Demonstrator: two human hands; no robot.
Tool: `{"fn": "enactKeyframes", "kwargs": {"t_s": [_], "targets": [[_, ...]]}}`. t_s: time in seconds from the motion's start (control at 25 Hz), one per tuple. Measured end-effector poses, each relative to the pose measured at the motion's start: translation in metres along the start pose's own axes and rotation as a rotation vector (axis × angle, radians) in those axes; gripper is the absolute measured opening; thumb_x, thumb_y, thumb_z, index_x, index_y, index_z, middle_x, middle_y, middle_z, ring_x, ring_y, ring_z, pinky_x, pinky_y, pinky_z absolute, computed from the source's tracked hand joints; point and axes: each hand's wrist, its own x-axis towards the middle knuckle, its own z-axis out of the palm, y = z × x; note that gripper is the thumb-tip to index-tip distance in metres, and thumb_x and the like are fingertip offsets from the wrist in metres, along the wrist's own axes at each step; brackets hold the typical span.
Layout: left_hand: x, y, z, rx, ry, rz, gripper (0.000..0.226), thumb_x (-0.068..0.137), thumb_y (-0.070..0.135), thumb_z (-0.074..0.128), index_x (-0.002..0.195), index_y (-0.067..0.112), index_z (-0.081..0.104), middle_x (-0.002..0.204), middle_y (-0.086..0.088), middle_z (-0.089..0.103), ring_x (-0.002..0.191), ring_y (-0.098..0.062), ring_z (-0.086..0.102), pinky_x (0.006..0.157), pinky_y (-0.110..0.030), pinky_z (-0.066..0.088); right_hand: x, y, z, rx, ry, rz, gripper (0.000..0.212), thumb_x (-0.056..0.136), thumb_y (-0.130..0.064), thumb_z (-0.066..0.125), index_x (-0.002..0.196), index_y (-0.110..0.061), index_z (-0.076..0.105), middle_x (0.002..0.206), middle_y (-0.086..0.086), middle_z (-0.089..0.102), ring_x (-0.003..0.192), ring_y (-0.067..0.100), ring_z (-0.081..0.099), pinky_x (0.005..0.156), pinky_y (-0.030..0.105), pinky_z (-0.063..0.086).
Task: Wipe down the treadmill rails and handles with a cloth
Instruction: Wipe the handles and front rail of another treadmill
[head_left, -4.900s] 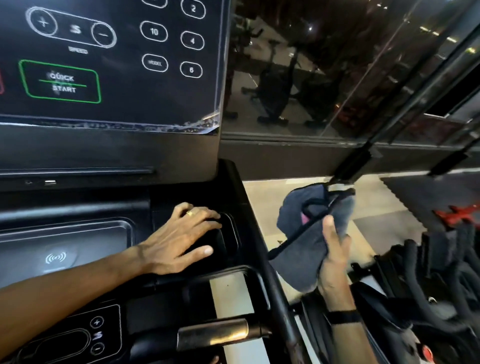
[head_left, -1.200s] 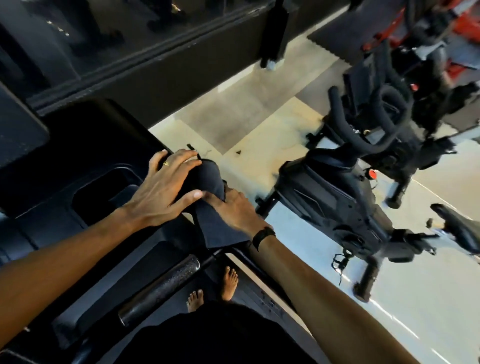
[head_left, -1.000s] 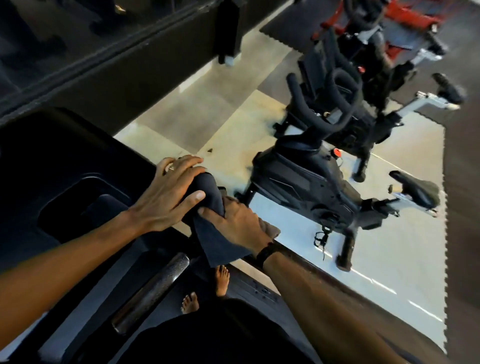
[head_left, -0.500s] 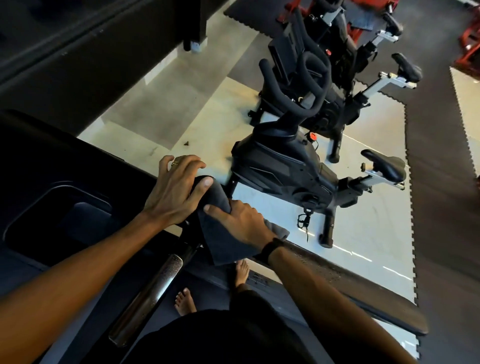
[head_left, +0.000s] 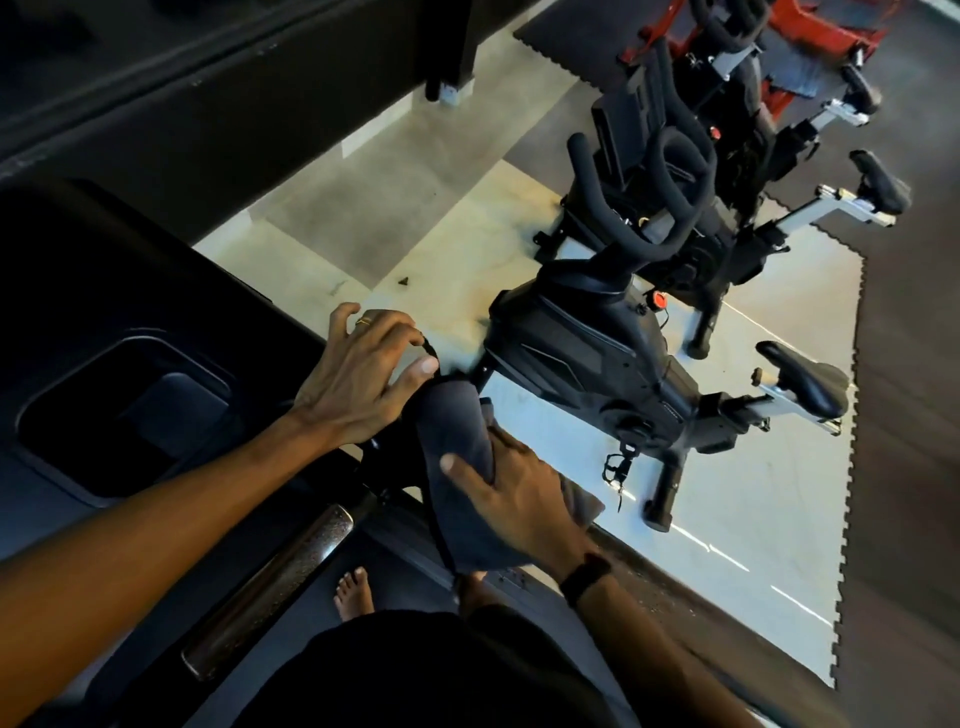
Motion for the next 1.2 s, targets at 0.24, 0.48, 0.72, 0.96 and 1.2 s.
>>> {"fn": "enactKeyframes", "kwargs": {"t_s": [0.24,0.48,0.72,0.96,1.2], "targets": [[0.0,0.002,0.003,0.019,0.0,0.018,0.063,0.1,0.057,0.022,0.105,0.01,0.063,0.115,-0.005,0.061,0.11,-0.024,0.057,0.107,-0.046,0.022,-0.006,-0.004,-0.01,-0.029,-0.008,-0.022,0.067,0.092,-0.075,0.035,0.135,-0.026,0.051,0.127,-0.002,0.063,0.114,0.022,0.059,0.096,0.043,0.046],[0.0,0.003,0.003,0.031,-0.017,-0.018,0.058,0.098,0.055,0.028,0.101,0.011,0.065,0.113,-0.003,0.061,0.108,-0.021,0.058,0.108,-0.044,0.021,0.065,0.034,-0.011,0.508,-0.358,0.359,0.076,0.077,-0.076,0.059,0.117,-0.012,0.063,0.119,0.008,0.066,0.101,0.025,0.063,0.092,0.035,0.047],[0.002,0.001,0.006,0.055,-0.038,-0.061,0.053,0.099,0.053,0.03,0.097,0.013,0.065,0.109,-0.001,0.061,0.102,-0.021,0.058,0.106,-0.043,0.022,0.05,0.037,-0.015,0.464,-0.316,0.26,0.053,0.092,-0.063,0.054,0.11,-0.013,0.058,0.112,0.004,0.06,0.104,0.025,0.057,0.087,0.034,0.039],[0.002,0.0,0.009,0.096,-0.065,-0.061,0.053,0.098,0.055,0.032,0.096,0.014,0.066,0.109,-0.001,0.061,0.101,-0.021,0.059,0.105,-0.044,0.024,-0.031,0.036,-0.014,-0.069,0.029,-0.169,0.069,0.094,-0.073,0.033,0.138,-0.022,0.048,0.136,0.002,0.059,0.12,0.02,0.057,0.1,0.041,0.046],[0.004,-0.002,0.012,0.117,-0.082,-0.056,0.052,0.096,0.056,0.035,0.096,0.014,0.066,0.11,-0.001,0.061,0.101,-0.021,0.058,0.104,-0.043,0.023,0.013,0.037,-0.018,0.277,-0.177,0.109,0.046,0.087,-0.071,0.054,0.09,-0.025,0.058,0.091,-0.004,0.066,0.083,0.017,0.062,0.082,0.042,0.05]]}}
